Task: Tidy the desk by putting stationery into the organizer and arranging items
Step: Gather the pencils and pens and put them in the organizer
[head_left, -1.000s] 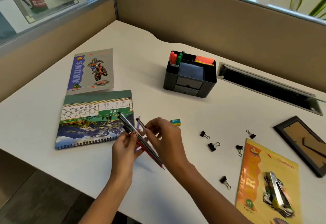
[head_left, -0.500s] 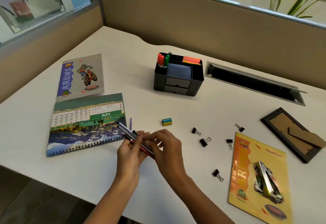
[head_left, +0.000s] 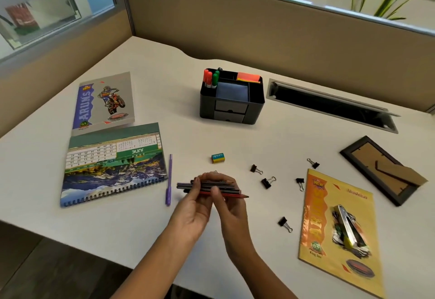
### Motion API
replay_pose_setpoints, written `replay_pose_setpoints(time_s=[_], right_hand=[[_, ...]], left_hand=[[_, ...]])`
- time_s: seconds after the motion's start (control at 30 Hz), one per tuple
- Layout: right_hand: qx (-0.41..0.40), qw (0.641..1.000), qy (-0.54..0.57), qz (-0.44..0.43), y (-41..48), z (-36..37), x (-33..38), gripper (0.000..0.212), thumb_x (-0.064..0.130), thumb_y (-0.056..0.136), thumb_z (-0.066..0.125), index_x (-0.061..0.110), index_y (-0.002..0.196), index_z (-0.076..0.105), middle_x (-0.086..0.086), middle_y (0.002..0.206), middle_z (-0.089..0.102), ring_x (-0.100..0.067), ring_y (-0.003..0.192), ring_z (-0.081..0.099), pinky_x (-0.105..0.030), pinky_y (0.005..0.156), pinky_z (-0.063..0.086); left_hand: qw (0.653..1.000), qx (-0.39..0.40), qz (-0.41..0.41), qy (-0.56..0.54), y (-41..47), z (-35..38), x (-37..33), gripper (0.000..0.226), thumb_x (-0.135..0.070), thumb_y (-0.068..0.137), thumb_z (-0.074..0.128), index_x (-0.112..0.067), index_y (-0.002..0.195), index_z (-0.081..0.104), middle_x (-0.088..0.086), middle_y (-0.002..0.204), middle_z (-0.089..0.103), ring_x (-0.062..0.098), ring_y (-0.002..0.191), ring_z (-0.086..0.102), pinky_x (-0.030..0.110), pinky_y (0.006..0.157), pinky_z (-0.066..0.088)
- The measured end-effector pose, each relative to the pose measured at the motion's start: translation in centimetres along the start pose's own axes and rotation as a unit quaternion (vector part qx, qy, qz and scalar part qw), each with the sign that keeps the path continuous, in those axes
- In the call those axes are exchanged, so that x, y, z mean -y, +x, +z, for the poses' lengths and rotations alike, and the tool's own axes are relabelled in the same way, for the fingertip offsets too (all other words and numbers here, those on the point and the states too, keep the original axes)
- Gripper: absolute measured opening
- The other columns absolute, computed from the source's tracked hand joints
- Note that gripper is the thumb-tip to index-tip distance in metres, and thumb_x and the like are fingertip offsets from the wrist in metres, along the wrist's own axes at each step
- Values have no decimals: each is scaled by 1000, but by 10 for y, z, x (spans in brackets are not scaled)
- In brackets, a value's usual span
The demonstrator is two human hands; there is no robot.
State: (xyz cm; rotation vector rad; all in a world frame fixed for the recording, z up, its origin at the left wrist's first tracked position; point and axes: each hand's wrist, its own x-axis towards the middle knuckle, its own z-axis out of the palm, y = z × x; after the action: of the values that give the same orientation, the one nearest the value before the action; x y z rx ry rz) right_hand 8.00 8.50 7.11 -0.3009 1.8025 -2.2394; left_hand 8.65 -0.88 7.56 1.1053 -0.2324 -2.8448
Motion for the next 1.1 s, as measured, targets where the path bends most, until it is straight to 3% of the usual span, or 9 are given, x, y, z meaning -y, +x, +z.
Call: replay_pose_setpoints(time_s=[0.17,0.23,0.33,0.47,0.67,0.77,0.83,0.93,1.1], right_hand=[[-6,992,-122,-38,5,-1,11,12,8,97,47,6,95,59,6,94,69,-13,100,64,-25,88,47],[-11,989,-140,-50,7,-4,18,14,4,99,44,7,91,56,5,83,69,-15,85,65,-22,75,48],[-17,982,-175,-67,12,-12,20,13,8,100,42,9,90,51,2,72,64,-18,71,61,-23,65,47],[-1,972,-223,-69,13,-21,5,14,5,100,41,9,89,50,-1,76,64,-20,69,57,-23,63,45],[-2,970,-239,-31,5,-29,-28,21,-1,98,39,13,91,53,1,80,62,-8,74,59,-16,70,47],[2,967,-251,-36,6,-29,-32,20,1,99,40,13,90,53,-1,79,60,-12,72,57,-22,68,48],[10,965,-260,-38,8,-28,-32,20,5,100,38,14,90,53,-3,80,60,-19,72,55,-30,68,47],[16,963,-267,-31,8,-28,-33,22,9,102,37,20,91,53,-2,80,60,-21,72,54,-30,66,47],[33,958,-281,-48,7,-25,-36,27,11,98,40,31,111,52,4,94,63,-11,84,61,-19,73,51]], left_hand=[[993,35,-109,24,-6,-3,20,30,-14,79,56,-4,107,63,13,94,69,19,88,68,33,78,53],[986,28,-146,69,-10,-6,24,29,-21,82,56,-3,103,64,13,92,70,19,83,69,31,74,55],[968,-33,-161,188,-14,-16,22,41,-29,98,40,5,107,60,21,97,68,30,79,69,38,69,58],[946,-91,-88,299,-14,-30,18,31,-17,98,37,4,104,59,20,98,66,34,87,64,43,79,51],[911,-93,43,399,-11,-36,12,23,-10,98,39,-6,101,61,14,99,67,29,90,66,36,75,54],[867,-61,129,477,-9,-40,13,26,-11,99,37,-17,102,62,7,107,68,22,95,66,35,82,54],[814,-23,211,541,-9,-41,15,28,-18,100,38,-32,104,62,-8,115,66,10,102,63,33,90,52],[757,48,297,580,-11,-36,17,30,-25,98,41,-44,116,56,-27,123,56,-6,114,52,17,95,43],[719,115,308,613,-10,-27,22,40,-16,96,46,-52,114,48,-37,119,50,-19,113,46,2,87,37]])
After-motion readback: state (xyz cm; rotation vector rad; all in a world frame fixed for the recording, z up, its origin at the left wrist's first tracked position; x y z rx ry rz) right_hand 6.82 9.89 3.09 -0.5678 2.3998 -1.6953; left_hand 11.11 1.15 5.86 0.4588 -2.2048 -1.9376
